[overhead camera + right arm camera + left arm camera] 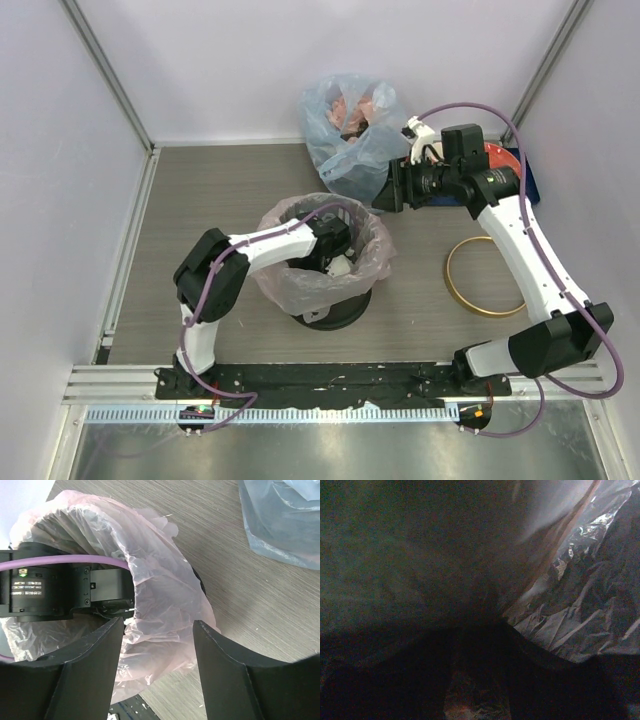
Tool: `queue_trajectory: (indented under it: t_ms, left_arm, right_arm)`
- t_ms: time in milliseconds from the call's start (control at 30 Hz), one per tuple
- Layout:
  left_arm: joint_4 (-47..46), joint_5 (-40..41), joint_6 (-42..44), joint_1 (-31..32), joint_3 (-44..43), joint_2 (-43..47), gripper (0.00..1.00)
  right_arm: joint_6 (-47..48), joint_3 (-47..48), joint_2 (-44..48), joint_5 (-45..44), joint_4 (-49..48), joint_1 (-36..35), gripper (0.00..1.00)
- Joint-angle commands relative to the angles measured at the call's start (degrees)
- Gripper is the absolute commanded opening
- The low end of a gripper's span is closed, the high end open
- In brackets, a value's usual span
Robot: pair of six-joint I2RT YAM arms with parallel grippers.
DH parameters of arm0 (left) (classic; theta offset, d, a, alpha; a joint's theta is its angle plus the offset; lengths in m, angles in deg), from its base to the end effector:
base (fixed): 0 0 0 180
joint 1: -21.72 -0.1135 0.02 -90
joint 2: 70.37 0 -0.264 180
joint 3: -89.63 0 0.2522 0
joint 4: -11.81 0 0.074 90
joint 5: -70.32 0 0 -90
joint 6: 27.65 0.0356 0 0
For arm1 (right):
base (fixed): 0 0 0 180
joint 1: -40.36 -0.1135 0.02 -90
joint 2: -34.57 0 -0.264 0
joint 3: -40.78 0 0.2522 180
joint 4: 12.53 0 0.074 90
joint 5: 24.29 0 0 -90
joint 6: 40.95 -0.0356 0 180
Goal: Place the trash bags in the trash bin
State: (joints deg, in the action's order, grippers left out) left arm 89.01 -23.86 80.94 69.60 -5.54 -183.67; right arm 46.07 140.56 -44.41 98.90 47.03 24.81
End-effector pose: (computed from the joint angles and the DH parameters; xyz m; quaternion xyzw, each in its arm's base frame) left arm 0.2355 -0.2643 0.1685 -0.5457 -0.8359 0.0235 0.0542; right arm 0.2705 0.0955 0.3972 -0.2174 0.8454 0.3209 0.3675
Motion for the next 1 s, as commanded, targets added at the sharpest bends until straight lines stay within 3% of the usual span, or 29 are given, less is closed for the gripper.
queue_trajectory:
  t_ms: [0, 167, 400, 667, 967]
  left_arm:
    - [-2.4, -0.6, -0.3, -0.2, 2.3, -2.5, 0.50]
    - [-2.6, -0.6, -0.5, -0.2, 2.3, -0.3, 0.54]
    - [-2.1, -0.3, -0.7, -0.2, 0.6, 3.1, 0.55]
    - [-2.1, -1.9, -1.7, -0.2, -2.5, 8.5, 0.54]
    - [-4.6, -7.0, -2.8, -0.2, -3.3, 17.2, 0.54]
  right_arm:
    - [2.8, 1.0, -0.6, -3.3, -1.7, -2.8, 0.62]
    - [6.0, 1.0, -1.6, -10.2, -0.4, -6.9, 0.54]
    - [9.1, 0.9, -3.2, -18.2, 1.0, -11.3, 0.31]
    - [10.5, -0.6, -3.3, -20.1, 0.7, -13.0, 0.02]
    - [10.4, -0.7, -2.5, -21.6, 0.0, -13.5, 0.01]
